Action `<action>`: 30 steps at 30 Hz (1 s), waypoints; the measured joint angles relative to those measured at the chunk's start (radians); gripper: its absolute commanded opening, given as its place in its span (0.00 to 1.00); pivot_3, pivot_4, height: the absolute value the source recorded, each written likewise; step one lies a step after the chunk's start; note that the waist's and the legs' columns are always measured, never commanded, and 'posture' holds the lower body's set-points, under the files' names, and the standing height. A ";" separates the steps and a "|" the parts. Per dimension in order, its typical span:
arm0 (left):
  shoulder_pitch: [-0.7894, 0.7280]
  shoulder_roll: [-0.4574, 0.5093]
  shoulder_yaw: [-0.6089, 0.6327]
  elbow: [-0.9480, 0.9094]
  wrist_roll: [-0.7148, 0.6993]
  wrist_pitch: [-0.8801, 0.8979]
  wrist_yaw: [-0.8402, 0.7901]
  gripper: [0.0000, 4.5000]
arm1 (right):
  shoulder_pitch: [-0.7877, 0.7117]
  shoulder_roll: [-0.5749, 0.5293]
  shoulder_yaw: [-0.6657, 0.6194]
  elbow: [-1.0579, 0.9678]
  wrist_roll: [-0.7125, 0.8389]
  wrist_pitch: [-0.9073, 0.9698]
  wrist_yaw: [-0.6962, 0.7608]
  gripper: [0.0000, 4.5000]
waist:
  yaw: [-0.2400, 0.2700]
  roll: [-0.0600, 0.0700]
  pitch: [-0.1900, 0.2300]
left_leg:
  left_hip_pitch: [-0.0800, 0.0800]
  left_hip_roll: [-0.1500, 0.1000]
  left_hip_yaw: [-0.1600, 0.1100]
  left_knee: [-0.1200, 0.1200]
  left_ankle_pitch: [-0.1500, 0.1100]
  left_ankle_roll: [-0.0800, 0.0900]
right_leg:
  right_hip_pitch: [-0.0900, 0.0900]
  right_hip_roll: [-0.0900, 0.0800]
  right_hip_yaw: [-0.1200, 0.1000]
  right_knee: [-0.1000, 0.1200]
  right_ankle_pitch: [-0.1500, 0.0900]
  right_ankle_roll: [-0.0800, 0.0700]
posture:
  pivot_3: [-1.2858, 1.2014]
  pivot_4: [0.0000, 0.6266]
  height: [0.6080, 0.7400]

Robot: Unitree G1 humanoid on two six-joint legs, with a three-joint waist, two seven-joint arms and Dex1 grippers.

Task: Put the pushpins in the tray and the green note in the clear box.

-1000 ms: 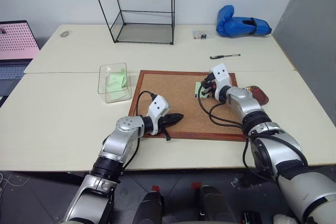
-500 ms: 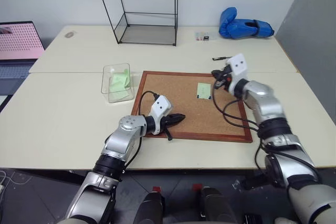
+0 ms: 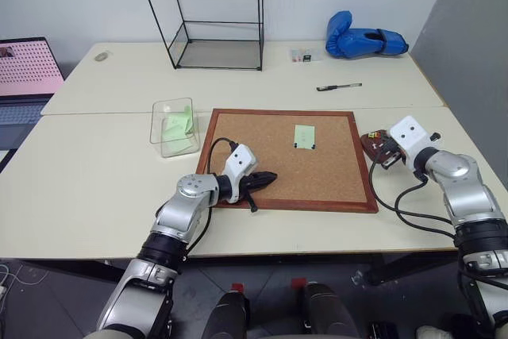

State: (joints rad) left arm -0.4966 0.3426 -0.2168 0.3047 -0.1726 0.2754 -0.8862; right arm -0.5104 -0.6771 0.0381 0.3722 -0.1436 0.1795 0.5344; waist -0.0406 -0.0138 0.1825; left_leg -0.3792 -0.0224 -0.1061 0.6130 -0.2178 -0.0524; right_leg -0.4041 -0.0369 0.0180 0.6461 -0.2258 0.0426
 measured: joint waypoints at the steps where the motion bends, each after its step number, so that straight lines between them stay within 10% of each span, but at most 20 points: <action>1: -0.001 0.000 -0.002 0.001 0.000 -0.001 0.000 0.00 | 0.000 0.000 0.004 0.015 -0.005 -0.005 -0.005 0.00 | 0.001 0.000 0.000 | 0.000 0.000 0.000 0.000 0.000 0.000 | 0.000 0.000 0.000 0.000 0.000 0.000 | 0.52 0.24 1.00; 19: -0.001 0.002 -0.008 0.006 0.000 -0.020 0.002 0.00 | -0.040 -0.021 0.017 0.127 -0.047 -0.052 -0.025 0.77 | 0.003 0.000 0.000 | 0.000 0.000 0.000 0.000 0.000 0.000 | 0.000 0.000 0.000 0.000 0.000 0.001 | 0.52 0.24 1.00; 30: -0.003 0.009 -0.010 0.017 0.000 -0.028 0.001 0.00 | -0.020 0.036 -0.093 -0.179 0.199 0.183 0.131 0.77 | 0.000 0.000 -0.001 | 0.000 0.001 -0.001 0.000 0.000 0.000 | 0.000 0.001 -0.001 0.000 0.000 0.001 | 0.52 0.24 1.00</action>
State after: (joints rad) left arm -0.5001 0.3511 -0.2267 0.3212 -0.1725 0.2472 -0.8854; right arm -0.5299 -0.6410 -0.0550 0.1928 0.0557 0.3620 0.6654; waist -0.0408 -0.0139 0.1816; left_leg -0.3789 -0.0214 -0.1075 0.6131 -0.2177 -0.0523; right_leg -0.4038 -0.0360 0.0174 0.6465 -0.2254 0.0432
